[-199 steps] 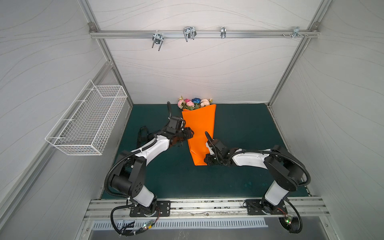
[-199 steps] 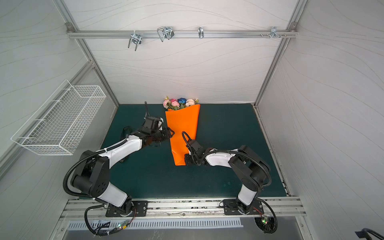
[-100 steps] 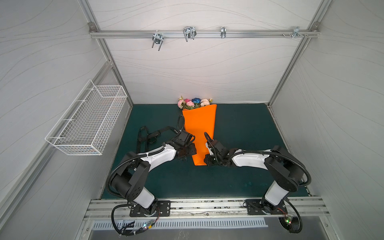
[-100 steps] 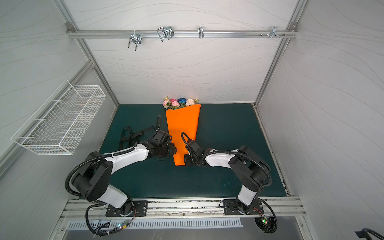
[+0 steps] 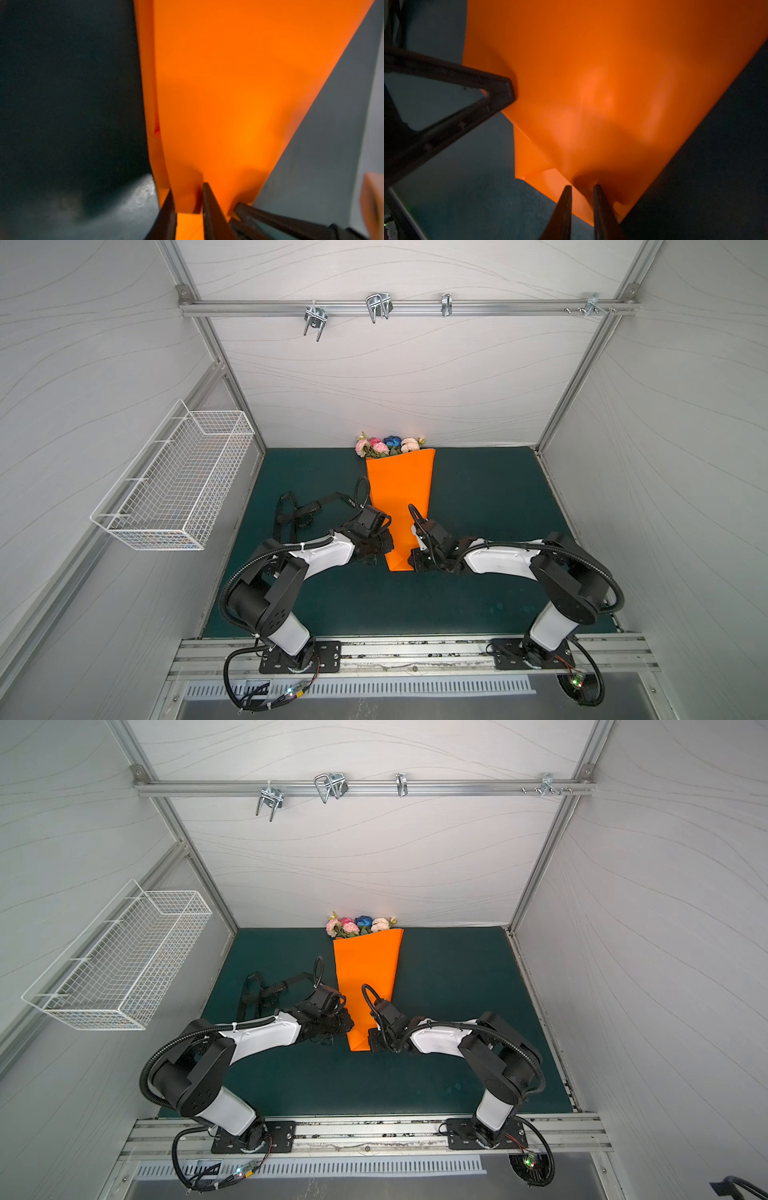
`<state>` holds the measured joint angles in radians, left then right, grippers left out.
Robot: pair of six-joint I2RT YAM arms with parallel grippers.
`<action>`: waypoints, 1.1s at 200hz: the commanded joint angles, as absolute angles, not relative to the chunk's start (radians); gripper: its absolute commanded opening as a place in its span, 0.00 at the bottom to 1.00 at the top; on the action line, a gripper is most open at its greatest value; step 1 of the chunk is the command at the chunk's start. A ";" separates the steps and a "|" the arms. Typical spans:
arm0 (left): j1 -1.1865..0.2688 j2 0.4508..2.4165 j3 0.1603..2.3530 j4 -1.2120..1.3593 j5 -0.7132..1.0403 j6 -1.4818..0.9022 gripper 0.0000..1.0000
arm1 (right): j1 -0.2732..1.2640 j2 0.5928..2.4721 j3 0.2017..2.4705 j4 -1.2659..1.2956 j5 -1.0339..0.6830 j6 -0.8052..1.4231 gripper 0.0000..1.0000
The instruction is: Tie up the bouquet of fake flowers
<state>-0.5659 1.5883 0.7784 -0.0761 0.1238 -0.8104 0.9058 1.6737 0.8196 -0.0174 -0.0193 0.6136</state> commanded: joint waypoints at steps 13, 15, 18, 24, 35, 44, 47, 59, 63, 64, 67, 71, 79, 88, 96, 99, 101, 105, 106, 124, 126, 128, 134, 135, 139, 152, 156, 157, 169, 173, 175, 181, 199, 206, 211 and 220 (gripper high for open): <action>-0.570 1.626 0.791 -0.008 0.153 -0.802 0.00 | 0.907 1.616 0.832 -0.081 0.015 0.616 0.24; -0.570 1.628 0.791 -0.009 0.156 -0.800 0.00 | 0.906 1.613 0.833 -0.084 0.016 0.614 0.24; -0.570 1.631 0.794 -0.010 0.155 -0.798 0.00 | 0.902 1.607 0.837 -0.088 0.015 0.610 0.24; -0.569 1.635 0.796 -0.012 0.159 -0.791 0.00 | 0.895 1.595 0.844 -0.099 0.016 0.604 0.25; -0.569 1.643 0.796 -0.009 0.168 -0.780 0.00 | 0.872 1.568 0.855 -0.105 0.007 0.599 0.27; -0.569 1.648 0.796 -0.003 0.178 -0.769 0.00 | 0.842 1.549 0.863 -0.103 -0.013 0.597 0.28; -0.569 1.649 0.796 -0.003 0.179 -0.767 0.00 | 0.830 1.544 0.866 -0.101 -0.018 0.599 0.29; -0.569 1.653 0.793 0.001 0.186 -0.761 0.00 | 0.785 1.538 0.885 -0.091 -0.069 0.604 0.30; -0.569 1.654 0.793 0.002 0.187 -0.760 0.00 | 0.772 1.542 0.895 -0.089 -0.085 0.605 0.30; -0.569 1.655 0.792 0.002 0.187 -0.760 0.00 | 0.769 1.543 0.897 -0.087 -0.089 0.604 0.30; -0.569 1.656 0.792 0.003 0.189 -0.757 0.00 | 0.758 1.547 0.905 -0.086 -0.101 0.604 0.30; -0.570 1.657 0.792 0.004 0.190 -0.754 0.00 | 0.748 1.555 0.915 -0.082 -0.113 0.604 0.30; -0.570 1.663 0.793 0.004 0.193 -0.750 0.00 | 0.731 1.574 0.935 -0.072 -0.139 0.603 0.30; -0.569 1.667 0.795 0.006 0.195 -0.742 0.00 | 0.715 1.604 0.955 -0.056 -0.165 0.604 0.30; -0.570 1.672 0.798 0.004 0.197 -0.739 0.00 | 0.701 1.637 0.974 -0.037 -0.195 0.608 0.30; -0.569 1.674 0.799 0.003 0.195 -0.737 0.00 | 0.695 1.649 0.982 -0.030 -0.210 0.610 0.30; -0.570 1.676 0.799 0.003 0.194 -0.737 0.00 | 0.691 1.658 0.986 -0.027 -0.217 0.610 0.29; -0.569 1.678 0.799 0.002 0.193 -0.736 0.00 | 0.680 1.675 0.996 -0.019 -0.232 0.616 0.29; -0.569 1.678 0.800 0.002 0.193 -0.736 0.00 | 0.678 1.680 0.998 -0.017 -0.233 0.618 0.29; -0.568 1.691 0.808 -0.011 0.186 -0.733 0.00 | 0.634 1.756 1.031 0.023 -0.282 0.642 0.29; -0.568 1.692 0.808 -0.012 0.187 -0.732 0.00 | 0.629 1.762 1.035 0.027 -0.287 0.645 0.29; -0.569 1.693 0.809 -0.013 0.188 -0.732 0.00 | 0.626 1.773 1.039 0.031 -0.295 0.647 0.29; -0.569 1.698 0.813 -0.018 0.188 -0.731 0.00 | 0.610 1.800 1.052 0.038 -0.314 0.651 0.28; -0.569 1.699 0.813 -0.020 0.188 -0.730 0.00 | 0.607 1.805 1.055 0.039 -0.317 0.651 0.28; -0.568 1.704 0.816 -0.022 0.188 -0.729 0.00 | 0.598 1.822 1.065 0.043 -0.329 0.653 0.28; -0.568 1.714 0.821 -0.028 0.190 -0.727 0.00 | 0.569 1.877 1.097 0.051 -0.347 0.656 0.27; -0.569 1.718 0.822 -0.028 0.190 -0.727 0.00 | 0.561 1.892 1.104 0.056 -0.351 0.656 0.27; -0.568 1.720 0.824 -0.028 0.191 -0.727 0.00 | 0.559 1.897 1.106 0.057 -0.353 0.655 0.27; -0.567 1.728 0.828 -0.030 0.193 -0.729 0.00 | 0.534 1.942 1.132 0.060 -0.362 0.656 0.27; -0.567 1.731 0.828 -0.031 0.193 -0.731 0.00 | 0.524 1.957 1.139 0.063 -0.370 0.657 0.27; -0.567 1.732 0.828 -0.032 0.193 -0.731 0.00 | 0.518 1.964 1.145 0.067 -0.374 0.659 0.27; -0.566 1.736 0.828 -0.031 0.194 -0.733 0.00 | 0.505 1.986 1.154 0.080 -0.390 0.663 0.27; -0.565 1.743 0.828 -0.038 0.190 -0.734 0.00 | 0.469 2.045 1.194 0.101 -0.439 0.674 0.26; -0.563 1.747 0.828 -0.042 0.189 -0.735 0.00 | 0.457 2.067 1.208 0.107 -0.454 0.679 0.26; -0.562 1.749 0.827 -0.045 0.187 -0.735 0.00 | 0.447 2.079 1.216 0.116 -0.462 0.687 0.26; -0.557 1.753 0.827 -0.046 0.191 -0.734 0.00 | 0.430 2.099 1.229 0.133 -0.485 0.699 0.26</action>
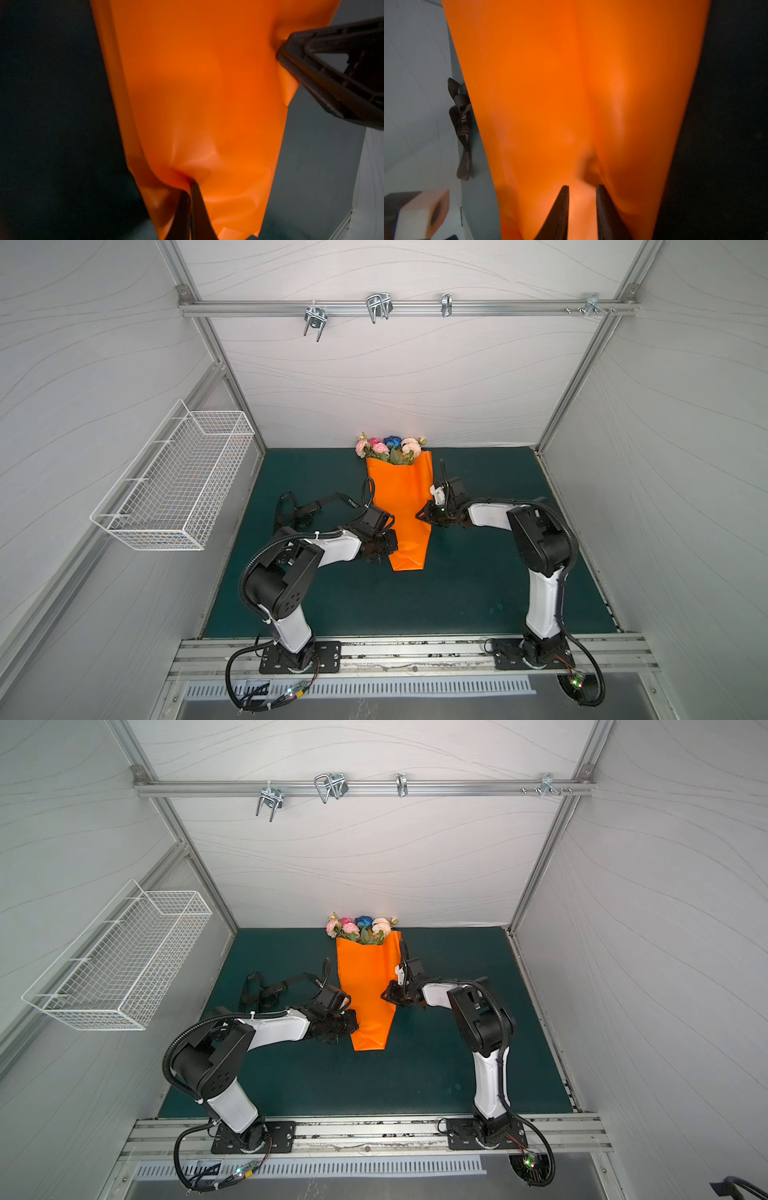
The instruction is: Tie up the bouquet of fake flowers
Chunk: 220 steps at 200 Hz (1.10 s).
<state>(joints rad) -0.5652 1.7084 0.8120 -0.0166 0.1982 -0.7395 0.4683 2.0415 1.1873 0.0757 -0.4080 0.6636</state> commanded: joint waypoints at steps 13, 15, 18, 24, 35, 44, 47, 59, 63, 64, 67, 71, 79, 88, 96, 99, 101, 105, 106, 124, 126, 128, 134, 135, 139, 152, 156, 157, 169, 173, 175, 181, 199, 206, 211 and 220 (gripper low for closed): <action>-0.551 1.758 0.826 -0.049 0.193 -0.735 0.00 | 0.405 2.124 1.248 0.157 -0.520 0.719 0.26; -0.551 1.759 0.826 -0.048 0.193 -0.734 0.00 | 0.402 2.128 1.251 0.162 -0.525 0.723 0.26; -0.549 1.758 0.827 -0.048 0.194 -0.735 0.00 | 0.396 2.134 1.255 0.168 -0.532 0.728 0.26; -0.548 1.761 0.823 -0.049 0.194 -0.735 0.00 | 0.387 2.147 1.266 0.177 -0.543 0.736 0.26; -0.544 1.762 0.823 -0.049 0.195 -0.736 0.00 | 0.370 2.170 1.290 0.179 -0.553 0.748 0.27; -0.543 1.764 0.822 -0.049 0.196 -0.735 0.00 | 0.359 2.188 1.307 0.185 -0.555 0.755 0.27; -0.542 1.765 0.822 -0.049 0.196 -0.736 0.00 | 0.356 2.192 1.313 0.186 -0.555 0.758 0.27; -0.542 1.768 0.825 -0.049 0.199 -0.735 0.00 | 0.343 2.208 1.331 0.187 -0.552 0.766 0.27; -0.543 1.769 0.824 -0.048 0.200 -0.736 0.00 | 0.341 2.213 1.335 0.187 -0.549 0.768 0.26; -0.542 1.769 0.824 -0.048 0.200 -0.736 0.00 | 0.339 2.213 1.336 0.186 -0.548 0.768 0.26; -0.542 1.769 0.824 -0.046 0.201 -0.736 0.00 | 0.337 2.215 1.339 0.187 -0.547 0.770 0.27; -0.542 1.769 0.826 -0.046 0.204 -0.736 0.00 | 0.335 2.219 1.343 0.187 -0.546 0.771 0.27; -0.543 1.769 0.828 -0.042 0.211 -0.734 0.00 | 0.330 2.218 1.348 0.188 -0.545 0.775 0.27; -0.542 1.767 0.834 -0.042 0.219 -0.732 0.00 | 0.327 2.215 1.354 0.192 -0.545 0.772 0.27; -0.542 1.764 0.840 -0.040 0.224 -0.730 0.00 | 0.326 2.207 1.356 0.193 -0.546 0.768 0.29; -0.542 1.761 0.843 -0.040 0.226 -0.729 0.00 | 0.325 2.204 1.356 0.192 -0.545 0.764 0.29; -0.543 1.759 0.845 -0.040 0.227 -0.729 0.00 | 0.326 2.201 1.358 0.191 -0.545 0.762 0.29; -0.541 1.756 0.849 -0.038 0.231 -0.725 0.00 | 0.328 2.195 1.360 0.187 -0.545 0.756 0.29; -0.541 1.755 0.850 -0.037 0.231 -0.724 0.00 | 0.327 2.194 1.361 0.185 -0.544 0.755 0.29; -0.543 1.742 0.870 -0.038 0.235 -0.708 0.00 | 0.327 2.156 1.365 0.162 -0.534 0.714 0.30; -0.541 1.739 0.873 -0.038 0.235 -0.705 0.00 | 0.327 2.151 1.365 0.160 -0.533 0.710 0.30; -0.542 1.739 0.875 -0.040 0.234 -0.703 0.00 | 0.328 2.145 1.364 0.156 -0.529 0.705 0.30; -0.543 1.737 0.883 -0.046 0.229 -0.698 0.00 | 0.329 2.128 1.359 0.150 -0.523 0.689 0.30; -0.543 1.737 0.885 -0.046 0.229 -0.696 0.00 | 0.330 2.125 1.358 0.149 -0.521 0.685 0.30; -0.543 1.737 0.889 -0.051 0.227 -0.691 0.00 | 0.330 2.112 1.354 0.149 -0.517 0.675 0.30; -0.542 1.741 0.906 -0.063 0.226 -0.677 0.00 | 0.331 2.070 1.336 0.143 -0.491 0.638 0.31; -0.542 1.745 0.911 -0.066 0.227 -0.674 0.00 | 0.332 2.056 1.332 0.140 -0.485 0.629 0.31; -0.543 1.746 0.912 -0.066 0.227 -0.673 0.00 | 0.333 2.053 1.331 0.139 -0.482 0.626 0.31; -0.542 1.757 0.920 -0.069 0.234 -0.670 0.00 | 0.341 2.019 1.320 0.133 -0.457 0.590 0.32; -0.543 1.760 0.921 -0.068 0.236 -0.670 0.00 | 0.343 2.010 1.317 0.129 -0.445 0.578 0.32; -0.542 1.761 0.922 -0.067 0.237 -0.670 0.00 | 0.344 2.005 1.316 0.126 -0.440 0.572 0.33; -0.542 1.767 0.922 -0.066 0.239 -0.670 0.00 | 0.351 1.994 1.315 0.115 -0.419 0.555 0.33; -0.542 1.776 0.920 -0.069 0.239 -0.676 0.00 | 0.367 1.987 1.326 0.086 -0.378 0.522 0.34; -0.540 1.779 0.919 -0.070 0.238 -0.678 0.00 | 0.372 1.997 1.337 0.075 -0.371 0.521 0.35; -0.540 1.781 0.919 -0.071 0.239 -0.681 0.00 | 0.373 2.005 1.347 0.067 -0.365 0.521 0.35; -0.540 1.785 0.920 -0.071 0.239 -0.681 0.00 | 0.374 2.025 1.365 0.057 -0.362 0.524 0.35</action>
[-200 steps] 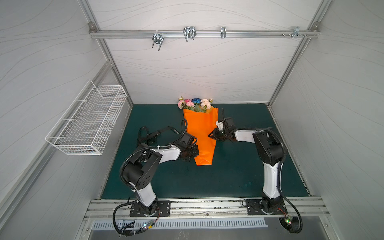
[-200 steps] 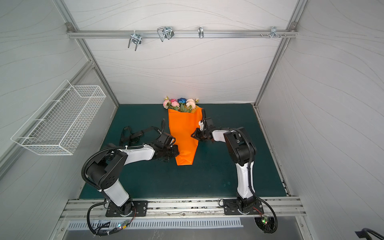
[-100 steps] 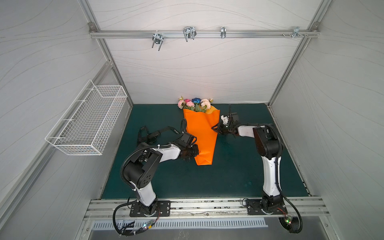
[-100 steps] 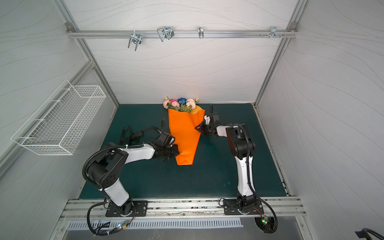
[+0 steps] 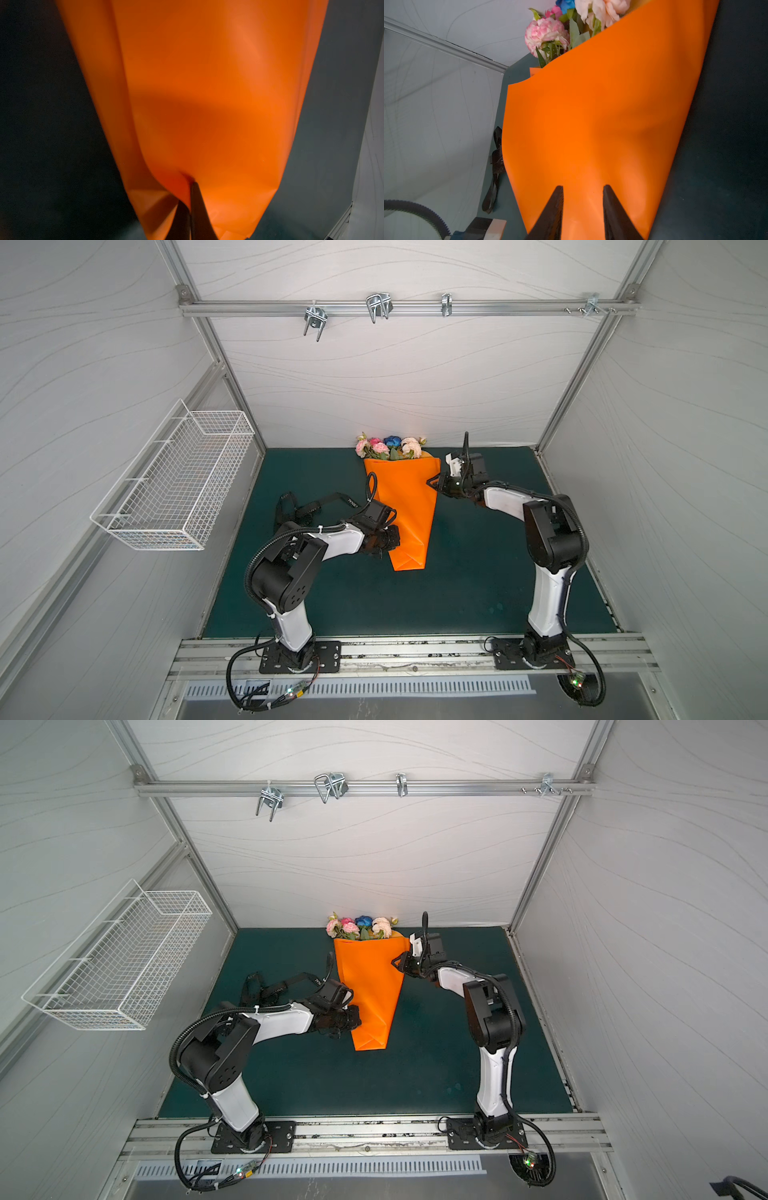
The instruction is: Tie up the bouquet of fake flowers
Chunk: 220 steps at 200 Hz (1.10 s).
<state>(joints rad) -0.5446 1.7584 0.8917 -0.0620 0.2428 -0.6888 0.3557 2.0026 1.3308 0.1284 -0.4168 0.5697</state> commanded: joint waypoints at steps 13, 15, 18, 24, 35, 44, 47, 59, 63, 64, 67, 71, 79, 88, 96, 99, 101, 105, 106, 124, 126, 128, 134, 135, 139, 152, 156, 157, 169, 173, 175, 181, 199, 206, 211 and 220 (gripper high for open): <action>-0.537 1.791 0.922 -0.074 0.239 -0.683 0.00 | 0.378 2.062 1.396 0.052 -0.357 0.530 0.35; -0.536 1.792 0.922 -0.074 0.239 -0.684 0.00 | 0.379 2.063 1.397 0.051 -0.357 0.531 0.35; -0.537 1.794 0.921 -0.075 0.239 -0.685 0.00 | 0.380 2.075 1.406 0.046 -0.353 0.531 0.35; -0.534 1.797 0.921 -0.077 0.239 -0.687 0.00 | 0.379 2.095 1.423 0.040 -0.349 0.531 0.35; -0.528 1.802 0.920 -0.077 0.242 -0.691 0.00 | 0.379 2.132 1.453 0.023 -0.335 0.531 0.35; -0.525 1.805 0.919 -0.077 0.245 -0.695 0.00 | 0.378 2.161 1.483 0.006 -0.315 0.529 0.34; -0.526 1.806 0.919 -0.075 0.245 -0.696 0.00 | 0.377 2.170 1.492 0.001 -0.312 0.530 0.34; -0.523 1.809 0.917 -0.075 0.245 -0.699 0.00 | 0.371 2.203 1.522 -0.012 -0.304 0.529 0.35; -0.523 1.809 0.916 -0.075 0.246 -0.700 0.00 | 0.368 2.213 1.532 -0.014 -0.302 0.528 0.35; -0.523 1.810 0.916 -0.075 0.246 -0.701 0.00 | 0.367 2.216 1.535 -0.016 -0.303 0.528 0.35; -0.523 1.811 0.915 -0.076 0.245 -0.701 0.00 | 0.365 2.223 1.543 -0.019 -0.299 0.528 0.35; -0.520 1.811 0.914 -0.075 0.246 -0.701 0.00 | 0.362 2.232 1.553 -0.025 -0.298 0.528 0.34; -0.521 1.814 0.913 -0.076 0.246 -0.701 0.00 | 0.354 2.250 1.573 -0.033 -0.297 0.528 0.35; -0.521 1.817 0.909 -0.073 0.248 -0.706 0.00 | 0.344 2.269 1.594 -0.041 -0.300 0.531 0.35; -0.520 1.818 0.905 -0.069 0.254 -0.709 0.00 | 0.333 2.283 1.611 -0.044 -0.307 0.537 0.35; -0.520 1.820 0.903 -0.068 0.254 -0.711 0.00 | 0.329 2.289 1.618 -0.046 -0.311 0.541 0.35; -0.521 1.820 0.902 -0.068 0.254 -0.712 0.00 | 0.327 2.294 1.623 -0.047 -0.314 0.542 0.35; -0.521 1.822 0.901 -0.066 0.255 -0.714 0.00 | 0.320 2.304 1.634 -0.051 -0.324 0.544 0.35; -0.521 1.823 0.900 -0.065 0.256 -0.715 0.00 | 0.319 2.307 1.636 -0.052 -0.326 0.546 0.35; -0.520 1.826 0.884 -0.055 0.261 -0.724 0.00 | 0.292 2.352 1.696 -0.081 -0.359 0.563 0.35; -0.520 1.827 0.883 -0.053 0.261 -0.726 0.00 | 0.290 2.358 1.703 -0.082 -0.364 0.564 0.34; -0.521 1.827 0.880 -0.052 0.262 -0.728 0.00 | 0.287 2.364 1.709 -0.084 -0.369 0.567 0.34; -0.521 1.827 0.875 -0.048 0.263 -0.731 0.00 | 0.277 2.380 1.727 -0.089 -0.381 0.574 0.35; -0.520 1.827 0.874 -0.048 0.263 -0.732 0.00 | 0.276 2.383 1.730 -0.088 -0.384 0.576 0.35; -0.520 1.826 0.870 -0.047 0.262 -0.733 0.00 | 0.270 2.392 1.741 -0.089 -0.394 0.581 0.34; -0.521 1.824 0.860 -0.040 0.262 -0.740 0.00 | 0.246 2.421 1.775 -0.084 -0.426 0.605 0.35; -0.521 1.823 0.857 -0.040 0.262 -0.744 0.00 | 0.239 2.431 1.786 -0.084 -0.436 0.611 0.35; -0.521 1.823 0.856 -0.040 0.262 -0.744 0.00 | 0.237 2.433 1.789 -0.085 -0.439 0.612 0.35; -0.521 1.821 0.852 -0.039 0.261 -0.747 0.00 | 0.216 2.461 1.830 -0.086 -0.472 0.630 0.35; -0.520 1.821 0.851 -0.039 0.261 -0.748 0.00 | 0.210 2.472 1.846 -0.089 -0.482 0.633 0.35; -0.521 1.820 0.851 -0.038 0.260 -0.750 0.00 | 0.205 2.477 1.852 -0.090 -0.486 0.634 0.35; -0.520 1.821 0.851 -0.037 0.259 -0.751 0.00 | 0.196 2.493 1.884 -0.099 -0.505 0.642 0.35; -0.522 1.818 0.848 -0.038 0.255 -0.757 0.00 | 0.167 2.537 1.989 -0.140 -0.559 0.664 0.35; -0.521 1.819 0.848 -0.039 0.253 -0.759 0.00 | 0.156 2.544 2.024 -0.151 -0.574 0.668 0.35; -0.521 1.819 0.849 -0.040 0.252 -0.761 0.00 | 0.150 2.545 2.044 -0.159 -0.583 0.671 0.35; -0.520 1.818 0.847 -0.038 0.249 -0.765 0.00 | 0.139 2.531 2.065 -0.172 -0.590 0.668 0.37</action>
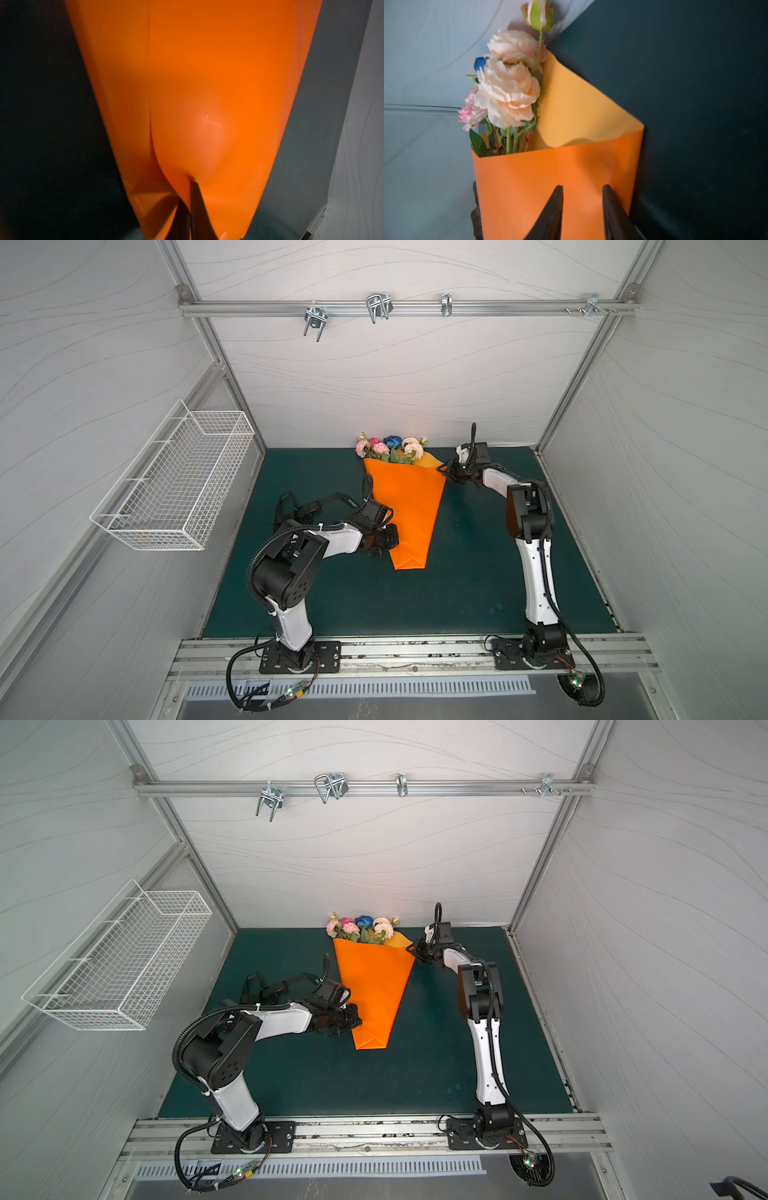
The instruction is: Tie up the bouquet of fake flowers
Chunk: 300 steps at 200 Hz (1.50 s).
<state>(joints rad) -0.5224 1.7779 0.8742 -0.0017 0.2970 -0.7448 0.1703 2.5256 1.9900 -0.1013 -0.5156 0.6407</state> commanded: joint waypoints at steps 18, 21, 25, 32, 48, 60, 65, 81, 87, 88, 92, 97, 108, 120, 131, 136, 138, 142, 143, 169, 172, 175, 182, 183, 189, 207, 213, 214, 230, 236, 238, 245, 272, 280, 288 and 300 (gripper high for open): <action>-0.521 1.816 0.845 -0.040 0.244 -0.772 0.00 | 0.117 2.462 2.061 -0.186 -0.586 0.649 0.43; -0.521 1.814 0.845 -0.039 0.244 -0.772 0.00 | 0.115 2.447 2.053 -0.191 -0.582 0.644 0.44; -0.521 1.815 0.844 -0.039 0.243 -0.774 0.00 | 0.112 2.424 2.038 -0.195 -0.577 0.637 0.46; -0.521 1.813 0.843 -0.040 0.242 -0.775 0.00 | 0.109 2.389 2.012 -0.198 -0.569 0.629 0.47; -0.520 1.810 0.840 -0.040 0.241 -0.778 0.00 | 0.108 2.274 1.884 -0.201 -0.550 0.609 0.50; -0.521 1.808 0.839 -0.037 0.240 -0.778 0.00 | 0.113 2.171 1.729 -0.179 -0.542 0.606 0.52; -0.520 1.809 0.838 -0.034 0.241 -0.778 0.00 | 0.118 2.124 1.659 -0.162 -0.538 0.606 0.53; -0.521 1.810 0.841 -0.031 0.243 -0.778 0.00 | 0.143 1.977 1.437 -0.109 -0.506 0.609 0.57; -0.521 1.810 0.841 -0.031 0.244 -0.779 0.00 | 0.159 1.928 1.355 -0.092 -0.500 0.604 0.59; -0.521 1.809 0.841 -0.031 0.244 -0.779 0.00 | 0.162 1.920 1.342 -0.090 -0.499 0.603 0.59; -0.521 1.810 0.841 -0.028 0.245 -0.779 0.00 | 0.176 1.890 1.298 -0.084 -0.492 0.600 0.61; -0.520 1.809 0.841 -0.028 0.248 -0.780 0.00 | 0.195 1.856 1.245 -0.078 -0.482 0.595 0.63; -0.521 1.807 0.842 -0.029 0.250 -0.778 0.00 | 0.242 1.789 1.147 -0.077 -0.454 0.577 0.66; -0.520 1.806 0.843 -0.028 0.253 -0.776 0.00 | 0.298 1.733 1.057 -0.079 -0.422 0.567 0.70; -0.521 1.802 0.841 -0.029 0.253 -0.778 0.00 | 0.349 1.697 0.992 -0.086 -0.382 0.564 0.72; -0.520 1.801 0.839 -0.028 0.249 -0.779 0.00 | 0.372 1.687 0.966 -0.086 -0.371 0.565 0.73; -0.520 1.800 0.839 -0.028 0.250 -0.780 0.00 | 0.379 1.684 0.956 -0.085 -0.368 0.565 0.73; -0.520 1.799 0.838 -0.028 0.249 -0.779 0.00 | 0.396 1.678 0.938 -0.080 -0.364 0.571 0.74; -0.520 1.798 0.837 -0.028 0.248 -0.779 0.00 | 0.400 1.677 0.933 -0.079 -0.363 0.572 0.74; -0.521 1.798 0.836 -0.028 0.244 -0.784 0.00 | 0.483 1.689 0.851 -0.030 -0.347 0.611 0.74; -0.521 1.797 0.837 -0.025 0.244 -0.785 0.00 | 0.491 1.694 0.844 -0.025 -0.345 0.617 0.74; -0.520 1.800 0.838 -0.023 0.245 -0.784 0.00 | 0.498 1.698 0.839 -0.018 -0.347 0.620 0.74; -0.520 1.802 0.839 -0.022 0.247 -0.787 0.00 | 0.513 1.711 0.830 0.000 -0.354 0.630 0.74; -0.520 1.802 0.839 -0.023 0.247 -0.787 0.00 | 0.514 1.713 0.829 0.002 -0.356 0.632 0.74; -0.521 1.802 0.839 -0.022 0.248 -0.788 0.00 | 0.524 1.725 0.824 0.023 -0.365 0.641 0.73; -0.521 1.796 0.836 -0.015 0.250 -0.795 0.00 | 0.539 1.766 0.833 0.062 -0.378 0.651 0.69; -0.521 1.791 0.833 -0.015 0.249 -0.796 0.00 | 0.540 1.783 0.841 0.070 -0.391 0.654 0.67; -0.521 1.790 0.832 -0.015 0.249 -0.796 0.01 | 0.540 1.787 0.843 0.073 -0.393 0.654 0.67; -0.520 1.771 0.822 -0.015 0.236 -0.806 0.06 | 0.544 1.827 0.869 0.091 -0.403 0.664 0.59; -0.521 1.762 0.817 -0.015 0.231 -0.811 0.08 | 0.545 1.841 0.879 0.094 -0.401 0.665 0.56; -0.521 1.760 0.816 -0.014 0.228 -0.812 0.08 | 0.546 1.846 0.883 0.093 -0.399 0.666 0.55; -0.521 1.750 0.812 -0.015 0.224 -0.814 0.11 | 0.546 1.858 0.893 0.087 -0.389 0.673 0.49; -0.513 1.708 0.800 -0.029 0.201 -0.832 0.29 | 0.551 1.895 0.916 0.079 -0.370 0.692 0.27; -0.503 1.682 0.793 -0.039 0.188 -0.837 0.37 | 0.552 1.900 0.921 0.069 -0.361 0.692 0.24; -0.490 1.649 0.789 -0.056 0.163 -0.838 0.44 | 0.552 1.903 0.925 0.061 -0.355 0.696 0.22; -0.458 1.599 0.792 -0.094 0.115 -0.830 0.57 | 0.552 1.899 0.924 0.058 -0.351 0.697 0.21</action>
